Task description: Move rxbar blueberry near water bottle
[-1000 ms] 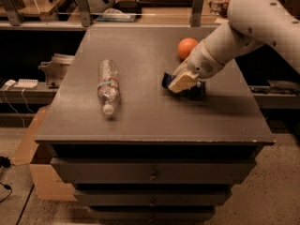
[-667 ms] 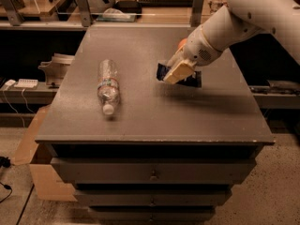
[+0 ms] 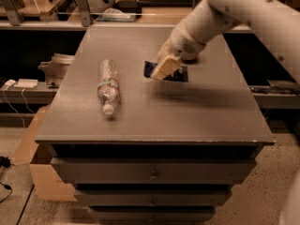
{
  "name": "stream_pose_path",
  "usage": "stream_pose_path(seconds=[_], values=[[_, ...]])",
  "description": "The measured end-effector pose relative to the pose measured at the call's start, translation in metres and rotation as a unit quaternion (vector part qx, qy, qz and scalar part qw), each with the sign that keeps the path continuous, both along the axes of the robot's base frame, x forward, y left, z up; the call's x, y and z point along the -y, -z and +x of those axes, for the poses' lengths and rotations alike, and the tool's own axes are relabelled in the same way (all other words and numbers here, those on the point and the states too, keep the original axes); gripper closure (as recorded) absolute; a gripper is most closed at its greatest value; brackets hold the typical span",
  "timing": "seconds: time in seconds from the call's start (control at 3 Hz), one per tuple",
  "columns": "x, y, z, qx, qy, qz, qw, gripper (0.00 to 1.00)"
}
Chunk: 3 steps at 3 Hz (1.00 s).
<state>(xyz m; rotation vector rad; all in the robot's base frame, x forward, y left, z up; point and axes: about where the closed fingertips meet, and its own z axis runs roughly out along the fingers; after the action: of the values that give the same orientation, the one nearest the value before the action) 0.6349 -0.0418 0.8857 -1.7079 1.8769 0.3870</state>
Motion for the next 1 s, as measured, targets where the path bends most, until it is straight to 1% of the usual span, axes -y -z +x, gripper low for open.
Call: stream_pose_path(seconds=[0.33, 0.67, 1.0], values=[[-0.051, -0.005, 0.025, 0.019, -0.056, -0.030, 0.9978, 1.00], [-0.084, 0.009, 0.043, 0.015, -0.091, -0.051, 0.9945, 1.00], [-0.090, 0.019, 0.049, 0.008, -0.094, -0.060, 0.9938, 1.00]])
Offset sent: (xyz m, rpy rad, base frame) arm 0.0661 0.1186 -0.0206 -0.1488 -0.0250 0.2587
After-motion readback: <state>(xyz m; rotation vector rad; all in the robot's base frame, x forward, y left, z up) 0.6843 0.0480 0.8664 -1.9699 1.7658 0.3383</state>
